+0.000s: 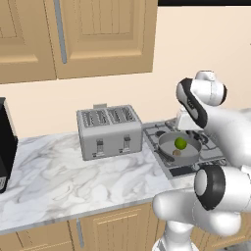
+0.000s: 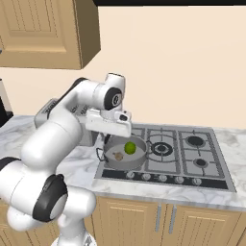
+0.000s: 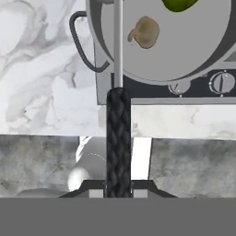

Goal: Put the garlic and lime in the pot. Retrieve the spatula and lightly stir the vegetables in the pot.

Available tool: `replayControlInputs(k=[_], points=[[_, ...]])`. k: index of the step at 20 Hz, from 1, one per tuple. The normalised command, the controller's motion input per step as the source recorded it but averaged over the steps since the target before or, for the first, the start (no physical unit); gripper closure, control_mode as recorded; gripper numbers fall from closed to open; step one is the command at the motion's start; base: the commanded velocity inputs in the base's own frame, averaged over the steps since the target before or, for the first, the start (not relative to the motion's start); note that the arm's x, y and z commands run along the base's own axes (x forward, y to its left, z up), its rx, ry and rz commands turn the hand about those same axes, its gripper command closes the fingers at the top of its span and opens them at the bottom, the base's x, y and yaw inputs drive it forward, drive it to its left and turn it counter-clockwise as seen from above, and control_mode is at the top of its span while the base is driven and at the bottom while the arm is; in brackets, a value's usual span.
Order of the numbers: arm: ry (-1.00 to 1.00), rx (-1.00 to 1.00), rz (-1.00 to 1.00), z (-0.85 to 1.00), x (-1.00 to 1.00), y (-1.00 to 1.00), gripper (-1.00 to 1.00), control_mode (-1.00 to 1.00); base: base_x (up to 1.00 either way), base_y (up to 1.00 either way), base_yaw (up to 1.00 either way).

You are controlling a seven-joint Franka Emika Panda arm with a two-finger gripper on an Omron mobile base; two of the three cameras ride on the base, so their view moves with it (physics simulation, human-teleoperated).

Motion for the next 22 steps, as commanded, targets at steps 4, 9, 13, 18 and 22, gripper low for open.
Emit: replayControlInputs(k=[4, 9, 13, 18, 22], points=[[0.08, -0.06, 0.21, 0.0, -0.11, -0.46, 1.0, -1.0, 0.0, 0.0, 0.0], [0.02, -0.04, 0.25, 0.0, -0.15, -0.43, 1.0, -1.0, 0.0, 0.0, 0.0], [-0.01, 0.0, 0.15, 0.0, -0.14, -0.05, 1.0, -1.0, 0.0, 0.0, 0.0], [0.06, 0.0, 0.0, 0.0, -0.33, -0.18, 1.0, -1.0, 0.0, 0.0, 0.0], [0.19, 0.0, 0.0, 0.0, -0.3, -0.19, 1.0, -1.0, 0.0, 0.0, 0.0]])
